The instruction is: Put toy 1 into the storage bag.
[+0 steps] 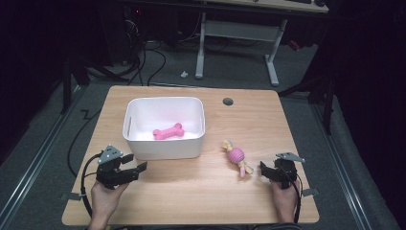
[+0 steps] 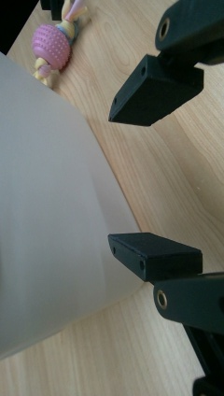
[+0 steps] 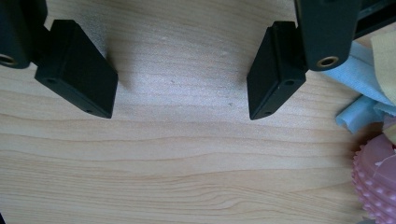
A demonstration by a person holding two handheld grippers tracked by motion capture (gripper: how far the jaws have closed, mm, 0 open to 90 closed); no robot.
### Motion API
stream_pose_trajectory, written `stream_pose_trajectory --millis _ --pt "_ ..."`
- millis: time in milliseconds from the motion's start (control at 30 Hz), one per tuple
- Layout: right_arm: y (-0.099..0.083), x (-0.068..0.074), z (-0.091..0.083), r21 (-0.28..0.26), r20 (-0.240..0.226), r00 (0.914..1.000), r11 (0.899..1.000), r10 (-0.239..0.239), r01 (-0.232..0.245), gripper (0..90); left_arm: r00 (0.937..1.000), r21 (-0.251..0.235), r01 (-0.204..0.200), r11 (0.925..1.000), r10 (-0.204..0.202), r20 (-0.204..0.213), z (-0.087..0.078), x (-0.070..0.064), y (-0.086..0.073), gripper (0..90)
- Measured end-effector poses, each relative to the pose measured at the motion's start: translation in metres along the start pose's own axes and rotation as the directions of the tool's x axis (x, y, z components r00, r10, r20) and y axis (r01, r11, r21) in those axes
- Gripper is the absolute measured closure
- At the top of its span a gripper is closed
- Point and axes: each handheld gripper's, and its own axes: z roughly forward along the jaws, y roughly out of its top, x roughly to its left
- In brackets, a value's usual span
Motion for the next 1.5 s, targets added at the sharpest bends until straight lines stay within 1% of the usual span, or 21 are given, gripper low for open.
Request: stream_pose_trajectory --millis 100,200,233,267,367,500,633,667,700,800,867,933,1000,1033,1133,1200,1233,1267,1333,1400,1500 --pt "0.000 0.000 0.000 0.000 0.000 1.0000 1.000 0.000 0.000 24.8 1.0000 0.018 -0.001 0.9998 0.001 0.009 0.011 -0.003 -0.008 35.5" --pt "0.000 0.000 0.000 0.000 0.000 1.0000 1.000 0.000 0.000 24.8 0.9998 0.033 0.003 0.9994 -0.003 0.019 0.017 -0.005 -0.012 35.2" --pt "0.000 0.000 0.000 0.000 0.000 1.0000 1.000 0.000 0.000 24.9 0.9998 0.039 0.000 0.9992 0.000 0.020 0.019 -0.007 -0.013 35.0" --pt "0.000 0.000 0.000 0.000 0.000 1.0000 1.000 0.000 0.000 24.9 0.9997 0.058 -0.016 0.9982 0.015 0.021 0.025 -0.011 -0.017 34.9" --pt "0.000 0.000 0.000 0.000 0.000 1.0000 1.000 0.000 0.000 24.8 0.9992 0.073 -0.034 0.9967 0.032 0.025 0.033 -0.015 -0.020 34.7" --pt "0.000 0.000 0.000 0.000 0.000 1.0000 1.000 0.001 -0.001 24.8 0.9992 0.075 -0.034 0.9966 0.032 0.024 0.039 -0.017 -0.023 34.5" --pt "0.000 0.000 0.000 0.000 0.000 1.0000 1.000 0.001 -0.001 24.9 0.9994 0.078 -0.035 0.9964 0.035 0.002 0.051 -0.017 -0.026 34.5" --pt "0.000 0.000 0.000 0.000 0.000 1.0000 1.000 0.001 -0.001 24.8 0.9990 0.082 -0.043 0.9957 0.044 -0.007 0.054 -0.018 -0.027 34.5" --pt "0.000 0.000 0.000 0.000 0.000 1.0000 1.000 0.001 -0.001 24.8 0.9990 0.082 -0.043 0.9957 0.044 -0.007 0.054 -0.018 -0.027 34.5" --pt "0.000 0.000 0.000 0.000 0.000 1.0000 1.000 0.001 -0.001 24.8 0.9954 0.112 -0.079 0.9906 0.084 -0.044 0.065 -0.021 -0.027 34.6" --pt "0.000 0.000 0.000 0.000 0.000 1.0000 1.000 0.001 -0.001 24.9 0.9945 0.117 -0.088 0.9892 0.094 -0.046 0.068 -0.022 -0.027 34.5" --pt "0.000 0.000 0.000 0.000 0.000 1.0000 1.000 0.002 -0.002 24.9 0.9906 0.139 -0.114 0.9837 0.123 -0.060 0.075 -0.023 -0.029 34.5" --pt "0.000 0.000 0.000 0.001 0.000 1.0000 1.000 0.004 -0.004 24.9 0.9902 0.143 -0.115 0.9830 0.125 -0.063 0.078 -0.022 -0.029 34.2" --pt "0.000 0.000 0.000 0.001 0.000 1.0000 1.000 0.004 -0.004 24.9 0.9890 0.151 -0.116 0.9817 0.128 -0.074 0.081 -0.022 -0.030 34.3" --pt "0.000 0.000 0.000 0.000 0.000 1.0000 1.000 0.002 -0.002 24.9 0.9881 0.151 -0.112 0.9821 0.126 -0.087 0.083 -0.022 -0.030 34.2" --pt "0.000 0.000 0.000 0.001 0.000 1.0000 1.000 0.004 -0.004 24.9 0.9869 0.161 -0.114 0.9803 0.131 -0.095 0.086 -0.021 -0.031 34.0" --pt "0.000 0.000 0.000 0.001 0.000 1.0000 1.000 0.004 -0.004 24.8 0.9850 0.160 -0.124 0.9794 0.141 -0.100 0.087 -0.022 -0.032 34.0" --pt "0.000 0.000 0.000 0.001 0.000 1.0000 1.000 0.003 -0.003 24.9 0.9847 0.159 -0.124 0.9794 0.141 -0.102 0.087 -0.022 -0.032 33.5" --pt "0.000 0.000 0.000 0.001 -0.002 1.0000 1.000 0.002 -0.002 25.1 0.9849 0.151 -0.124 0.9808 0.140 -0.102 0.088 -0.022 -0.033 33.0" --pt "0.000 0.000 0.000 0.000 -0.004 1.0000 1.000 -0.001 0.001 25.1 0.9856 0.124 -0.122 0.9848 0.135 -0.102 0.088 -0.021 -0.035 32.2" --pt "0.000 0.000 0.000 0.000 -0.008 1.0000 1.000 -0.005 0.005 25.1 0.9853 0.124 -0.121 0.9849 0.134 -0.106 0.088 -0.021 -0.035 32.0"
